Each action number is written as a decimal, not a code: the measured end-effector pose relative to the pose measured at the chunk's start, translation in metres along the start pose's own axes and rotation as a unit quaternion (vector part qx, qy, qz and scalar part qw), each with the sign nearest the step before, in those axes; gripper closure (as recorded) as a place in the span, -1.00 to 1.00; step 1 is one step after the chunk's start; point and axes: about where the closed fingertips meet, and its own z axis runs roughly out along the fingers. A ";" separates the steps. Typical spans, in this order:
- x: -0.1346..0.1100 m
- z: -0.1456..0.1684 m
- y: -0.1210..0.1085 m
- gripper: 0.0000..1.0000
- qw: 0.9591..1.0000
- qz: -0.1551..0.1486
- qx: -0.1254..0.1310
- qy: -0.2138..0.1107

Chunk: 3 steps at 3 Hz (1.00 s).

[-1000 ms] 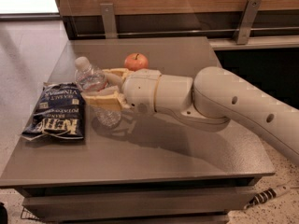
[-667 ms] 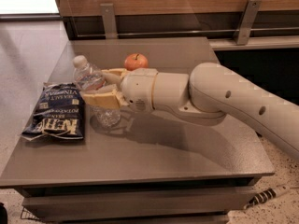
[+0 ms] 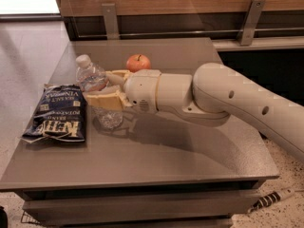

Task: Move water bottle near blue chip bag

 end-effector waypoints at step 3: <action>-0.004 0.005 0.006 -1.00 1.000 -0.004 -0.006 0.000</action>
Offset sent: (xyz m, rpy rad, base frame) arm -0.0011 0.0019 0.0007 -0.0007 -0.0015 0.0034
